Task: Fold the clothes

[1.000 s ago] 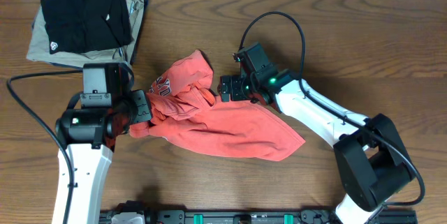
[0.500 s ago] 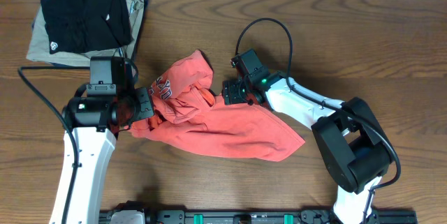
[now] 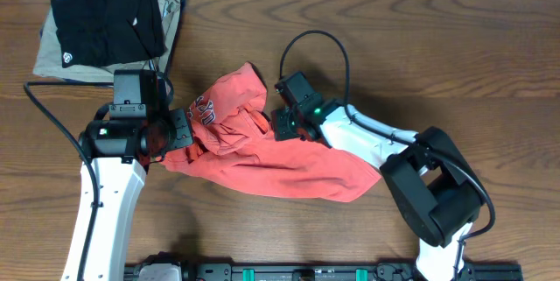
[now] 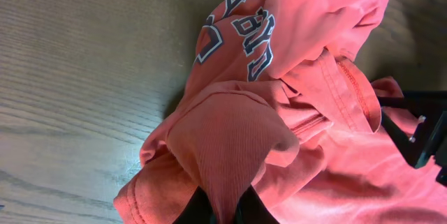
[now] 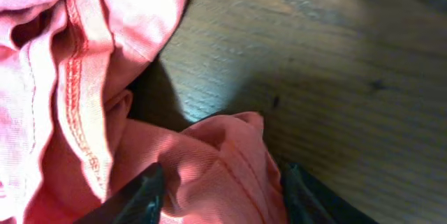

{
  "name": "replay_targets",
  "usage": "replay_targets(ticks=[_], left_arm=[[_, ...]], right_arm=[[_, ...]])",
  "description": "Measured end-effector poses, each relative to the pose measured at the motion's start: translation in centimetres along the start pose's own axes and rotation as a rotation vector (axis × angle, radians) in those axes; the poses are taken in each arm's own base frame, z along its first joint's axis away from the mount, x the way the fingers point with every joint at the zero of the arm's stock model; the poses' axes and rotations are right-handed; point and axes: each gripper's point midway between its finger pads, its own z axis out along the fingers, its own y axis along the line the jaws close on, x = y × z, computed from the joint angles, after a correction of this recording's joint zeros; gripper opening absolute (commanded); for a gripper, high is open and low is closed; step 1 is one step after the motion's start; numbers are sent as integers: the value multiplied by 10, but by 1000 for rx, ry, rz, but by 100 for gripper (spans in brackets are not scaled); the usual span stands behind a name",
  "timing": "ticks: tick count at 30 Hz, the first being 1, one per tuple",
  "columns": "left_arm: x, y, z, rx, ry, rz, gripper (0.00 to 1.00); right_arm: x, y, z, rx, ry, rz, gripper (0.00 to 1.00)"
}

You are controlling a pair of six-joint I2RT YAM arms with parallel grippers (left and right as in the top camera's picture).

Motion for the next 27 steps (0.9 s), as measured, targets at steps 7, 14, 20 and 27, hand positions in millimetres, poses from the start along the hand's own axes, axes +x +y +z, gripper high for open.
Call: replay_targets(ticks=[7, 14, 20, 27], left_arm=[[0, 0, 0, 0, 0, 0, 6], [0, 0, 0, 2, -1, 0, 6], [-1, -12, -1, 68, 0, 2, 6], [-13, -27, -45, 138, -63, 13, 6]], right_arm=[[3, -2, 0, 12, 12, -2, 21], [5, -15, -14, 76, 95, 28, 1], [-16, -30, -48, 126, 142, 98, 1], [-29, -66, -141, 168, 113, 250, 1]])
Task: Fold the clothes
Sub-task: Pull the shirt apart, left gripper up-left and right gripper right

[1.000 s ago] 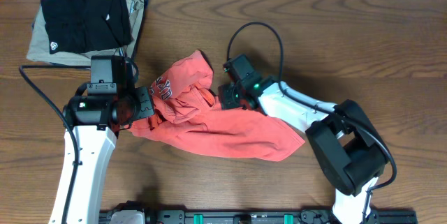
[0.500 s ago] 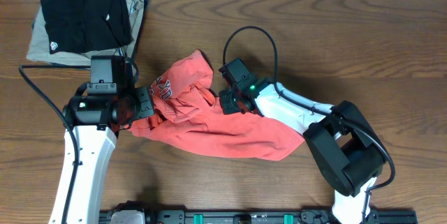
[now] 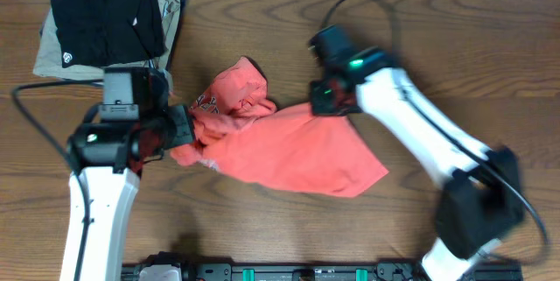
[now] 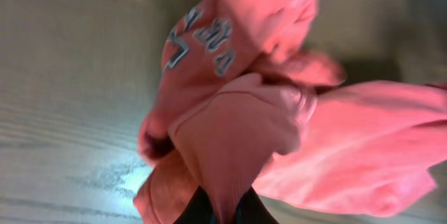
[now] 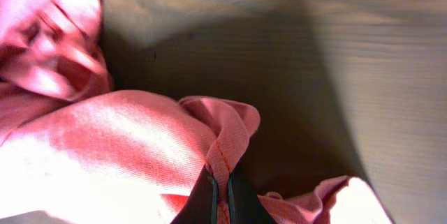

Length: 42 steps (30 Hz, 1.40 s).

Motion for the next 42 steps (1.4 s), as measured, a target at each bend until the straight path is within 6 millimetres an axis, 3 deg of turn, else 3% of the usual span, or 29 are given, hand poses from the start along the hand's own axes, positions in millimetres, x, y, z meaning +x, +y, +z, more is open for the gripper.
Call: replay_targets(ticks=[6, 8, 12, 18, 25, 30, 34, 38, 41, 42], left_arm=[[-24, -20, -67, 51, -158, 29, 6], [-27, -25, -87, 65, -203, 26, 6], [-30, -32, -122, 89, -285, 32, 6], [-25, -41, -177, 123, -399, 43, 6], [-16, -45, -218, 136, -468, 47, 6], [-19, -44, -213, 128, -452, 43, 6], [-44, -48, -197, 127, -450, 42, 6], [-104, -56, -158, 131, -464, 45, 6], [-166, -64, -110, 141, -500, 54, 8], [-185, -64, -83, 138, -494, 55, 24]], right_arm=[[-3, -52, -118, -37, -200, 140, 1], [6, -68, -154, -39, -272, 173, 1], [32, -93, -207, -27, -396, 223, 1], [64, -117, -255, -14, -543, 279, 1], [89, -137, -272, 45, -598, 329, 2], [87, -140, -271, 61, -596, 338, 1], [75, -141, -270, 64, -607, 344, 1], [61, -140, -261, 71, -586, 349, 1], [50, -143, -246, 95, -536, 357, 1], [45, -144, -239, 105, -514, 360, 1]])
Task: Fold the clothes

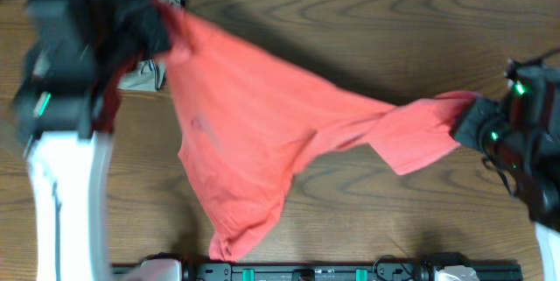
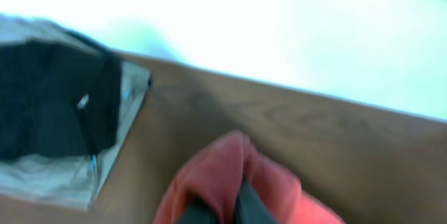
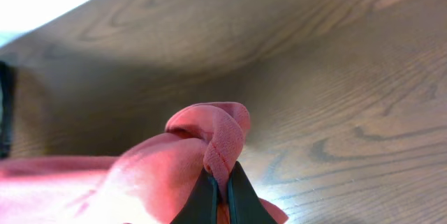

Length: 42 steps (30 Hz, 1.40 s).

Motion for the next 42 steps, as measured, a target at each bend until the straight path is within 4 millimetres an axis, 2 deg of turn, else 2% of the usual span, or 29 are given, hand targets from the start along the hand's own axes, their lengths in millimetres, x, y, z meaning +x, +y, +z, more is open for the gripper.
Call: replay_targets(ticks=[1, 2, 3, 4, 5, 7, 9, 11, 13, 16, 18, 21, 22, 23, 26, 27, 29, 30, 35, 38, 42], left_arm=[[-2, 3, 22, 0, 4, 0, 54], [1, 10, 53, -5, 20, 4, 78], [4, 14, 73, -10, 33, 1, 92], [16, 23, 102, -21, 76, -6, 98], [27, 29, 119, -30, 113, -13, 98], [61, 45, 153, -55, 221, -34, 98], [93, 56, 170, -79, 327, -55, 98], [117, 63, 170, -99, 410, -71, 98], [132, 64, 160, -113, 477, -85, 98], [147, 62, 128, -137, 575, -102, 98], [152, 58, 97, -149, 627, -107, 98], [155, 51, 53, -161, 673, -109, 98], [156, 48, 37, -163, 684, -110, 98], [157, 46, 23, -166, 693, -112, 98], [160, 41, -10, -171, 717, -112, 98], [163, 40, -20, -174, 731, -113, 98], [172, 39, -39, -186, 776, -119, 98], [175, 39, -45, -191, 795, -121, 98], [196, 39, -76, -218, 899, -137, 98], [209, 41, -87, -222, 921, -142, 98], [241, 43, -105, -215, 967, -161, 98]], right_arm=[[0, 0, 5, 10, 13, -1, 1], [0, 1, 14, 25, 36, -4, 2], [0, 1, 21, 37, 54, -6, 3], [0, 2, 30, 52, 76, -8, 5], [1, 2, 36, 62, 93, -10, 6], [3, 2, 50, 86, 134, -11, 9], [5, 2, 60, 104, 163, -16, 10], [6, 1, 67, 118, 182, -18, 10], [7, 1, 72, 126, 195, -20, 9], [8, 1, 75, 132, 203, -21, 10], [8, 1, 76, 136, 206, -21, 15], [8, 0, 76, 137, 206, -18, 19], [7, -1, 76, 139, 205, -14, 23], [7, -2, 76, 142, 204, -9, 29], [7, -5, 76, 151, 207, -4, 70], [8, -6, 75, 155, 210, -3, 79], [11, -7, 74, 161, 223, -3, 96], [12, -8, 74, 166, 225, -2, 99], [15, -9, 73, 164, 240, -9, 99], [16, -9, 73, 165, 247, -9, 99], [17, -9, 73, 165, 251, -9, 99]])
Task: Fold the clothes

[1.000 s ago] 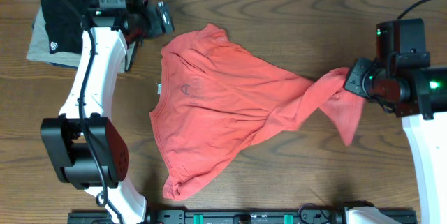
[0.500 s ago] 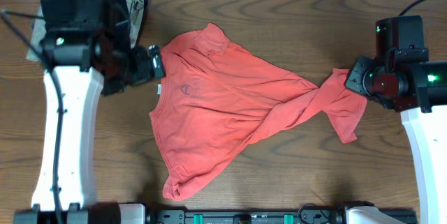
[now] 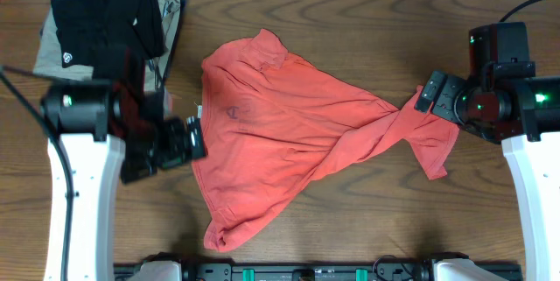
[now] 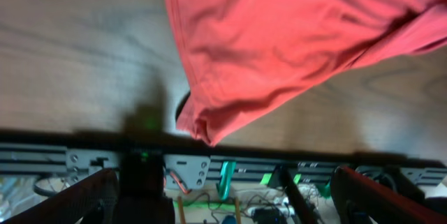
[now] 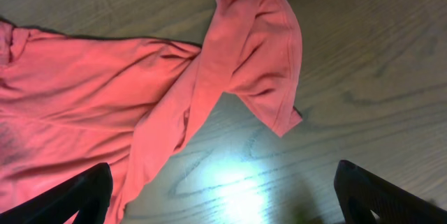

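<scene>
A red T-shirt (image 3: 280,128) lies spread out and rumpled across the middle of the table, one sleeve (image 5: 258,49) folded over at the right and its lower hem corner (image 4: 199,123) near the front edge. My left gripper (image 3: 188,136) hovers open beside the shirt's left edge, holding nothing; in the left wrist view its fingers (image 4: 77,199) stand wide apart. My right gripper (image 3: 430,95) is open just right of the sleeve, with its fingers (image 5: 63,192) wide apart above bare wood.
A pile of folded clothes (image 3: 105,18), black on tan, sits at the back left corner. The table's front edge with a metal rail (image 4: 230,165) runs just below the shirt's hem.
Both grippers have let go of the shirt and now stand open. The shirt, then held up stretched between them, lies spread on the table. Both arms have drawn back toward the middle.
The shirt lay bunched in the middle with my left gripper shut on a fold and my right open at another. Then both were shut on it. Then they held it stretched wide across the table. Now it lies spread out, released.
</scene>
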{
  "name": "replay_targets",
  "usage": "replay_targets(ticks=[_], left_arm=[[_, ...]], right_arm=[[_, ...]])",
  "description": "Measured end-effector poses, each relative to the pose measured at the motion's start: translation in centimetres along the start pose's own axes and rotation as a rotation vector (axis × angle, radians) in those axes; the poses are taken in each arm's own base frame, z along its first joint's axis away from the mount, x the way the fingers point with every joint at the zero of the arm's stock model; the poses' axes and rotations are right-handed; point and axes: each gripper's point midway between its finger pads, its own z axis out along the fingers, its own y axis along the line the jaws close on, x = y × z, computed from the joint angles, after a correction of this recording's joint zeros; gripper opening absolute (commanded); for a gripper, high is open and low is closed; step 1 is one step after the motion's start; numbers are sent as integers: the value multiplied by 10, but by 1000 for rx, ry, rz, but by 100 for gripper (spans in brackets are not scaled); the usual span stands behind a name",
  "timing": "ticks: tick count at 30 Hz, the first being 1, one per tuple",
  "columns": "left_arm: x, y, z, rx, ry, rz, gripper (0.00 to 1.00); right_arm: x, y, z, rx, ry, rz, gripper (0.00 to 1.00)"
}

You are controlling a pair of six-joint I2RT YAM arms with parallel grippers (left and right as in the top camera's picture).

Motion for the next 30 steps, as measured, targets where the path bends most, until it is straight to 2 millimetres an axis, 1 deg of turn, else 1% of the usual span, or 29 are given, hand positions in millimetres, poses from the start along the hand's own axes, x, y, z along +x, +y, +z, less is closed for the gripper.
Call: replay_targets(ticks=[6, 8, 11, 15, 18, 22, 30], left_arm=[[39, 16, 36, -6, 46, -4, 98], [48, 17, 49, -10, 74, 9, 98], [59, 11, 73, -6, 126, 50, 98], [68, 0, 103, -1, 157, 105, 98], [77, -2, 121, -16, 191, 118, 98], [91, 5, 138, -51, 249, 81, 98], [91, 8, 167, -32, 240, -15, 98]], right_arm=[[-2, 2, 0, -12, -6, 1, 99], [-3, 6, 0, -30, -10, 2, 99], [-3, 10, 0, -52, -7, 3, 99], [-2, 13, 0, -66, 0, 2, 99], [0, 13, 0, -69, 9, 0, 99], [2, 12, 0, -66, 19, -14, 99], [2, 13, 0, -69, 17, -30, 99]])
